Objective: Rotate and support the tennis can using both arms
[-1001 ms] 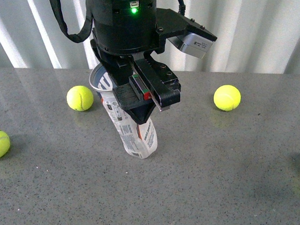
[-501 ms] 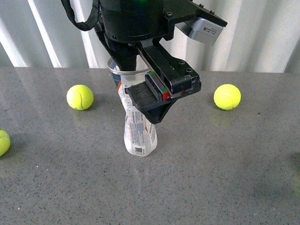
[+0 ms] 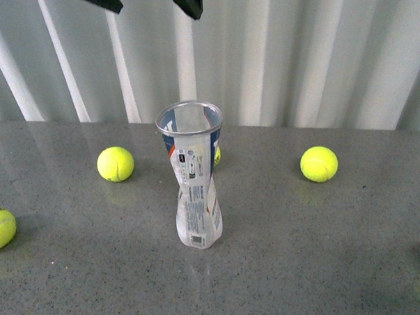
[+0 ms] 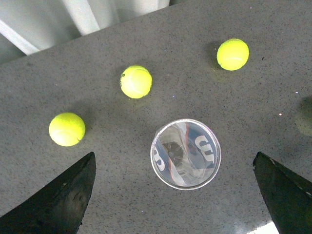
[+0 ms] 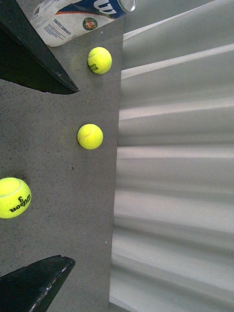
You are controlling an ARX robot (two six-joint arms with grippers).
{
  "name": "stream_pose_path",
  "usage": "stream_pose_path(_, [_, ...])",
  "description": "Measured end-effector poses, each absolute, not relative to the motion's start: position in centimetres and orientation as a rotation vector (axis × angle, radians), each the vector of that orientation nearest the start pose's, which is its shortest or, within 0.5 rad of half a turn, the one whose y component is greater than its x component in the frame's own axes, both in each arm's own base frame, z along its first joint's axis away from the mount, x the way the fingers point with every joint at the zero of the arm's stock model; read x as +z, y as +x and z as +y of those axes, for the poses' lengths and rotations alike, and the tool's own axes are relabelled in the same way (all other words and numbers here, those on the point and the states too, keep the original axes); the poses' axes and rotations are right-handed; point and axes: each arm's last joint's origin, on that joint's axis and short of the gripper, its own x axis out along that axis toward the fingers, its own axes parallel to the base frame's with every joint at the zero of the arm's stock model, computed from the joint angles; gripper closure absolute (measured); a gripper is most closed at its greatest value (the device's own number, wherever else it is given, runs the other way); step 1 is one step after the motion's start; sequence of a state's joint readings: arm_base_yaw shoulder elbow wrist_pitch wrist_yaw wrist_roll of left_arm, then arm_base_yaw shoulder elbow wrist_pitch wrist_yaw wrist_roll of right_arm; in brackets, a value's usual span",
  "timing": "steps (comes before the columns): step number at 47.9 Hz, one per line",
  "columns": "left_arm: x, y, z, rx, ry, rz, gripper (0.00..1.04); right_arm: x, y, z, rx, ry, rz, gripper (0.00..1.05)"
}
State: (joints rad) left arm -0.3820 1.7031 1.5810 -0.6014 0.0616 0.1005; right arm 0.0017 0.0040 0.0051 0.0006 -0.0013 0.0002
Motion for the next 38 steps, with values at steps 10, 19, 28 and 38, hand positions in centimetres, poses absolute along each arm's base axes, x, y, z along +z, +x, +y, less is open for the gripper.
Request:
stream_pose_path(10, [32.4, 35.0, -14.5, -0.457, 0.185, 0.724, 0.07, 16.5, 9.8, 0.0, 0.003, 0.000, -0.002, 0.07])
stream_pose_path(19, [30.3, 32.9, -12.3, -0.068, 0.101, 0.209, 0.33, 16.5, 9.8, 0.0, 0.003, 0.000, -0.002, 0.07])
stream_pose_path(28, [27.6, 28.3, -7.6, 0.001, 0.003, -0.031, 0.62, 16.5, 9.8, 0.0, 0.001, 0.000, -0.002, 0.07])
stream_pose_path(38, [23.4, 24.6, -4.9, -0.002, 0.003, 0.008, 0.94, 16.5, 9.8, 0.0, 0.002, 0.000, -0.002, 0.07])
